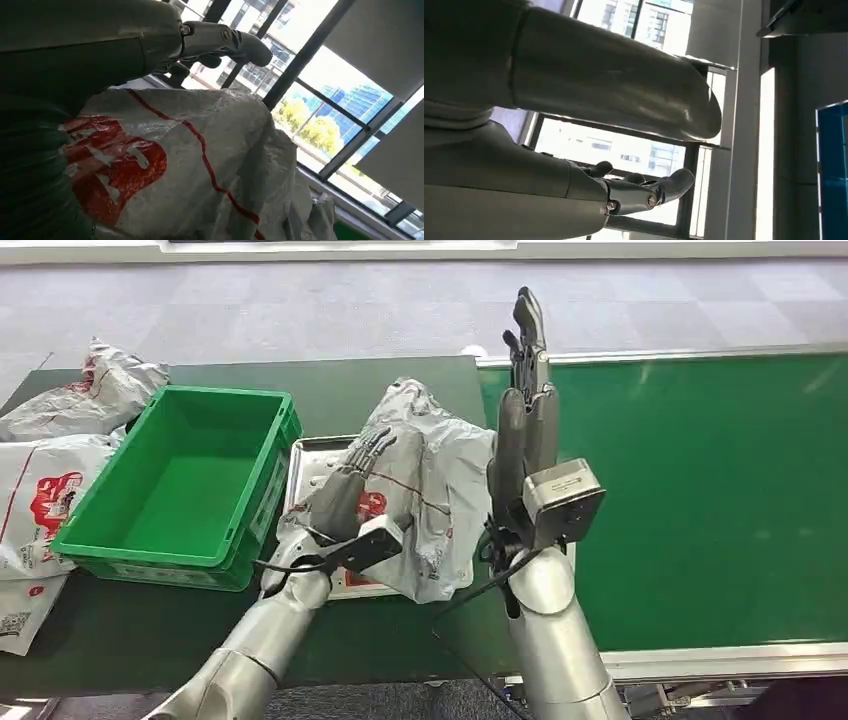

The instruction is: Moved the parcel from conveyor to table for the left to box.

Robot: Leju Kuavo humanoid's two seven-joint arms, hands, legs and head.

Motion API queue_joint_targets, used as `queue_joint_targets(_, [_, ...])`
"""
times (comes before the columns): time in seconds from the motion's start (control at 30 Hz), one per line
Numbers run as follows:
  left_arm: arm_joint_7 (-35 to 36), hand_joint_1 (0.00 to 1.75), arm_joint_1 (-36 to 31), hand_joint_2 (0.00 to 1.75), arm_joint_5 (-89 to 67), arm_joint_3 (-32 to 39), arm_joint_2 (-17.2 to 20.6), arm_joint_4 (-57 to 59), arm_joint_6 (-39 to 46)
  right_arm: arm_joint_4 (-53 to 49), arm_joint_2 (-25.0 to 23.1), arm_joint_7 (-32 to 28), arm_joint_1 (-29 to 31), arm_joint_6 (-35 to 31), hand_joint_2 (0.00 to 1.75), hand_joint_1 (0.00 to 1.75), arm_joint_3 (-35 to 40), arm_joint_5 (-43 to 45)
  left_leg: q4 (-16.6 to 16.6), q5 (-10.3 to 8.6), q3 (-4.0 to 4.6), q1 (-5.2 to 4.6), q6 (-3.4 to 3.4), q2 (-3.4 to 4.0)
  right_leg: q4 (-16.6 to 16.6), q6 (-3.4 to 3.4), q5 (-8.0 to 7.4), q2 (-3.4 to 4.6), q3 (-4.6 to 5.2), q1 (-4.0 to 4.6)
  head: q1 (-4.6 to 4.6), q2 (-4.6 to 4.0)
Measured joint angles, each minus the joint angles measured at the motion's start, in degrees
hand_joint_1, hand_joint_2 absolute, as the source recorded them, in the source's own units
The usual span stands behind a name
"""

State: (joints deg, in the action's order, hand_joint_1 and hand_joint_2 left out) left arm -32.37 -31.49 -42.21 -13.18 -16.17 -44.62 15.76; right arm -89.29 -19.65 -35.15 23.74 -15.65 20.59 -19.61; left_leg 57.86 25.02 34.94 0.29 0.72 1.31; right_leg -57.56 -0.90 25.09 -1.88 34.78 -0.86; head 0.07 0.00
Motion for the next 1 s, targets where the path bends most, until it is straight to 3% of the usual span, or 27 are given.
queue_joint_targets(0.2, [-0.15,0.00,-1.13,1.75,-0.02,-0.61,-0.33,2.97,-0.24,0.02,0.09,0.17,0.00,-0.46,0.00,0.00,0.00,0.02,0.00,0.00,0.00,0.00,0.00,-0.01,0.00,0.00,0.00,-0.01,0.00,0.00,0.00,0.00])
queue_joint_targets(0.23, [-0.20,0.37,-1.38,1.75,-0.15,-0.87,-0.39,3.59,-0.54,0.02,0.11,0.17,0.00,-0.52,0.00,0.00,0.00,0.02,0.00,0.00,0.00,0.00,0.00,-0.01,0.00,0.00,0.00,-0.01,0.00,0.00,0.00,0.00])
queue_joint_targets(0.27, [-0.20,1.71,-1.67,1.75,-0.22,-1.11,-0.44,4.19,-1.00,0.04,0.15,0.20,0.00,-0.55,0.00,0.00,0.00,0.02,0.00,-0.01,0.00,0.00,0.00,-0.01,0.00,0.00,0.00,-0.01,0.00,0.00,0.00,0.00])
queue_joint_targets(1.0, [-1.01,1.75,-5.38,1.75,-3.08,-5.86,-1.07,12.95,-5.07,0.26,1.92,0.26,-0.85,-1.40,0.00,0.00,0.00,0.00,0.00,-0.01,0.00,0.00,0.00,0.00,0.00,0.00,0.00,0.00,0.00,0.00,0.00,0.00])
